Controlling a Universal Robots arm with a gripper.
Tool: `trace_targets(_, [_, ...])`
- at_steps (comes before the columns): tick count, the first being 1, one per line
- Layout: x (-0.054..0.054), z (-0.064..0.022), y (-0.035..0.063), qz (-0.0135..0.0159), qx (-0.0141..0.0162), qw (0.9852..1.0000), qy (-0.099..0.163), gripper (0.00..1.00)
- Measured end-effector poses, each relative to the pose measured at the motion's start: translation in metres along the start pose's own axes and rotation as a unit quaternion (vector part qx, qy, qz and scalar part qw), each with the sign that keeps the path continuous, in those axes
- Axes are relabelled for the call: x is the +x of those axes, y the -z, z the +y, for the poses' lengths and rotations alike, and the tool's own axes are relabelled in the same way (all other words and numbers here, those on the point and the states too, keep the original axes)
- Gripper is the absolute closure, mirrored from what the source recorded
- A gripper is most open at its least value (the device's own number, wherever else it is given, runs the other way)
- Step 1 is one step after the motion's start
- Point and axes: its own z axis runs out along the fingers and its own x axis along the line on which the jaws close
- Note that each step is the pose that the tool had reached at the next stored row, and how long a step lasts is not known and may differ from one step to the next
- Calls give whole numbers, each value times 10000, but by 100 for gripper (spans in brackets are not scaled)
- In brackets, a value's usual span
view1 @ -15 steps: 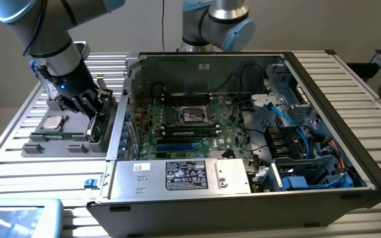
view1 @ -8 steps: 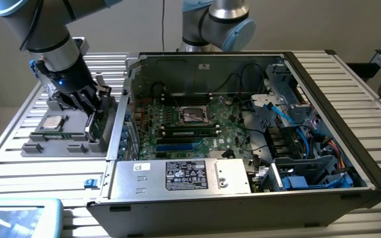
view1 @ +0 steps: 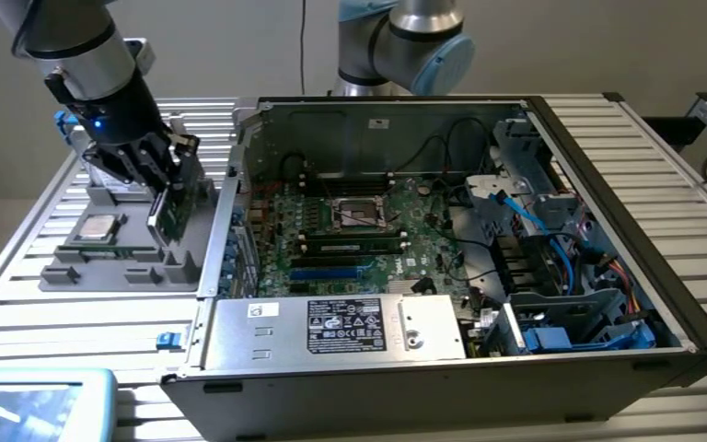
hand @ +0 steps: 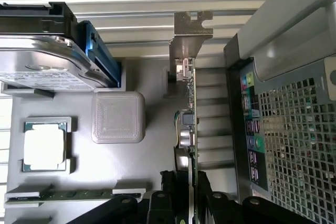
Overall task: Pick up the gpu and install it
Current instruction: 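Pick up the gpu and move the gpu toward the slot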
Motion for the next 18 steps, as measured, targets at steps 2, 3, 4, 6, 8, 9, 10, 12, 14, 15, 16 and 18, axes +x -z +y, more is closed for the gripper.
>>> trace_targets(2, [-3, 7, 63, 9, 1, 10000, 3, 72])
trace_targets(3, [-4, 11, 94, 14, 1, 10000, 4, 72])
trace_targets(4, [-6, 15, 132, 17, 1, 10000, 4, 72])
trace_targets(6, [-12, 25, 218, 20, 1, 10000, 5, 72])
trace_targets(8, [-19, 32, 307, 22, 2, 10000, 5, 72])
trace_targets(9, [-23, 36, 355, 23, 2, 10000, 5, 72])
trace_targets(10, [-26, 38, 400, 24, 2, 10000, 5, 72])
trace_targets(12, [-33, 43, 490, 28, 2, 10000, 4, 72])
trace_targets(14, [-40, 47, 580, 32, 2, 10000, 4, 72])
trace_targets(15, [-43, 48, 625, 36, 3, 10000, 3, 72])
trace_targets(16, [-50, 48, 670, 41, 3, 10000, 2, 72])
trace_targets(18, [-78, 47, 764, 60, 5, 10000, 0, 72])
